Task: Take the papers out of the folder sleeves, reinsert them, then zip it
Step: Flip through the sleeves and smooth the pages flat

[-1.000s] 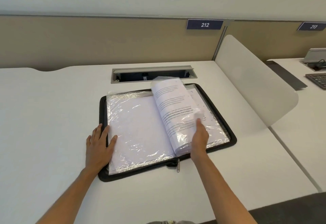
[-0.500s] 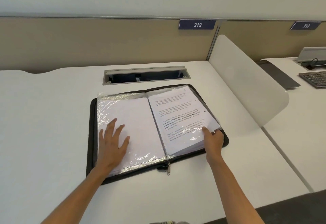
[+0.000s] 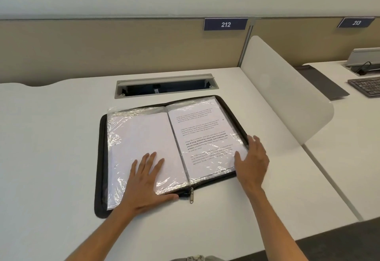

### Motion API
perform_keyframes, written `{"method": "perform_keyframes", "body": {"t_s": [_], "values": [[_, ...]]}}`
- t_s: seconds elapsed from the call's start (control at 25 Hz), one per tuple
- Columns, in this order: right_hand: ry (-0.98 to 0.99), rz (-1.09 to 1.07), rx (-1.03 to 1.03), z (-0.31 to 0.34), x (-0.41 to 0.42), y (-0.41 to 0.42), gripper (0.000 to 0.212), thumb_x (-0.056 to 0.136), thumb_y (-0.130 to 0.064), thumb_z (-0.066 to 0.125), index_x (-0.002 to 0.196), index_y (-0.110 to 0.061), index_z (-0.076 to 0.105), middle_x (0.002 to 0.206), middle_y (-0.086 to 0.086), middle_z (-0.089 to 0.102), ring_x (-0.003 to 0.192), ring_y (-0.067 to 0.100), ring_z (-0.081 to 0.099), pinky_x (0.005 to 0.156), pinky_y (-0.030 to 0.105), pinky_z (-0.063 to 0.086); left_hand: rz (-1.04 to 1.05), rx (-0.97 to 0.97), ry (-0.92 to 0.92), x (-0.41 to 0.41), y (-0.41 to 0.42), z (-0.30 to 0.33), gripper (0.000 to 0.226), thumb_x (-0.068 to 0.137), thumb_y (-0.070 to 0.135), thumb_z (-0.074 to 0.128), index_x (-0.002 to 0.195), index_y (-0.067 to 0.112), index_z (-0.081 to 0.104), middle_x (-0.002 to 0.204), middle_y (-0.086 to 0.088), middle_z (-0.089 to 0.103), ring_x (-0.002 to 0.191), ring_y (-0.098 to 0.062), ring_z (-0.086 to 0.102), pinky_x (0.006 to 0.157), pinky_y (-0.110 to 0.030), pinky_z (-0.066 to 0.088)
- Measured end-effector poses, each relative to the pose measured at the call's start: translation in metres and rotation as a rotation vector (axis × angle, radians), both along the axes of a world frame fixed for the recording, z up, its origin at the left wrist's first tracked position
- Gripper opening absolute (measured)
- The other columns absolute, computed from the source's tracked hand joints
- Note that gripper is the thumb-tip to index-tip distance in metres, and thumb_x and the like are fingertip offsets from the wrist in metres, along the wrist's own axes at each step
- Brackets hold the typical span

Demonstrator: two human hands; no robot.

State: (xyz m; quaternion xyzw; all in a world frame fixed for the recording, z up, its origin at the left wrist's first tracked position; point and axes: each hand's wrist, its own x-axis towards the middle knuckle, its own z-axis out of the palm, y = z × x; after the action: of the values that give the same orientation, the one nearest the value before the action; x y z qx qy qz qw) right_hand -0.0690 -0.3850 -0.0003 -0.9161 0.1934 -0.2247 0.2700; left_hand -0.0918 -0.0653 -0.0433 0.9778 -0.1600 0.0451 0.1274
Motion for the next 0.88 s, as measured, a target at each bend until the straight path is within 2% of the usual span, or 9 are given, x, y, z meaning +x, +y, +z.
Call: {"method": "perform_keyframes", "body": {"t_s": [0.08,0.16,0.28,0.4,0.56,0.68,0.88], "values": [[0.039,0.17,-0.19,-0.011,0.003,0.006,0.056,0.09,-0.033,0.065,0.14,-0.015,0.049,0.153,0.007,0.039,0.139,0.026,0.037,0.112,0.046,0.03,0.009,0.017,0.025,-0.003,0.0,0.001,0.114,0.063,0.097,0.039,0.151,0.025,0.031,0.162,-0.002,0.016,0.149,-0.022,0.012,0.118,-0.05,0.005],[0.156,0.275,-0.222,-0.026,0.004,0.013,0.061,0.096,-0.05,0.051,0.147,-0.019,0.04,0.16,0.003,0.026,0.147,0.021,0.022,0.119,0.045,0.016,0.021,0.037,0.038,-0.008,-0.001,0.002,0.111,0.067,0.095,0.037,0.152,0.025,0.03,0.162,-0.002,0.017,0.149,-0.023,0.014,0.118,-0.05,0.007],[0.285,0.281,-0.223,-0.048,0.0,0.019,0.071,0.095,-0.065,0.026,0.154,-0.024,0.025,0.164,-0.003,0.013,0.151,0.015,0.005,0.123,0.042,0.001,0.032,0.034,0.045,-0.014,-0.003,0.002,0.106,0.071,0.093,0.037,0.153,0.026,0.026,0.162,0.0,0.014,0.149,-0.022,0.012,0.118,-0.048,0.006],[0.291,0.266,-0.218,-0.051,-0.001,0.018,0.073,0.094,-0.066,0.021,0.155,-0.026,0.023,0.164,-0.005,0.012,0.151,0.014,0.004,0.122,0.037,-0.004,0.035,0.018,0.05,-0.014,-0.003,0.004,0.106,0.072,0.093,0.036,0.154,0.028,0.023,0.163,0.002,0.01,0.15,-0.019,0.007,0.119,-0.047,0.004],[0.288,0.258,-0.2,-0.05,0.0,0.019,0.072,0.094,-0.066,0.023,0.154,-0.026,0.026,0.163,-0.005,0.014,0.151,0.014,0.006,0.122,0.037,-0.002,0.012,0.008,0.051,-0.009,-0.001,0.008,0.106,0.07,0.093,0.037,0.154,0.03,0.021,0.163,0.006,0.007,0.15,-0.015,0.002,0.12,-0.046,0.002],[0.286,0.251,-0.189,-0.051,-0.001,0.02,0.068,0.097,-0.062,0.03,0.154,-0.025,0.028,0.163,-0.004,0.016,0.151,0.014,0.007,0.122,0.037,-0.001,0.003,-0.005,0.046,-0.003,0.001,0.01,0.106,0.069,0.092,0.041,0.153,0.031,0.024,0.162,0.007,0.009,0.15,-0.013,0.004,0.12,-0.046,0.004],[0.279,0.253,-0.185,-0.049,-0.001,0.02,0.07,0.094,-0.063,0.026,0.153,-0.025,0.028,0.163,-0.003,0.017,0.15,0.013,0.008,0.121,0.034,-0.004,0.023,-0.029,0.043,-0.006,0.0,0.01,0.104,0.069,0.092,0.041,0.152,0.031,0.027,0.162,0.007,0.014,0.149,-0.013,0.008,0.12,-0.045,0.005]]}}
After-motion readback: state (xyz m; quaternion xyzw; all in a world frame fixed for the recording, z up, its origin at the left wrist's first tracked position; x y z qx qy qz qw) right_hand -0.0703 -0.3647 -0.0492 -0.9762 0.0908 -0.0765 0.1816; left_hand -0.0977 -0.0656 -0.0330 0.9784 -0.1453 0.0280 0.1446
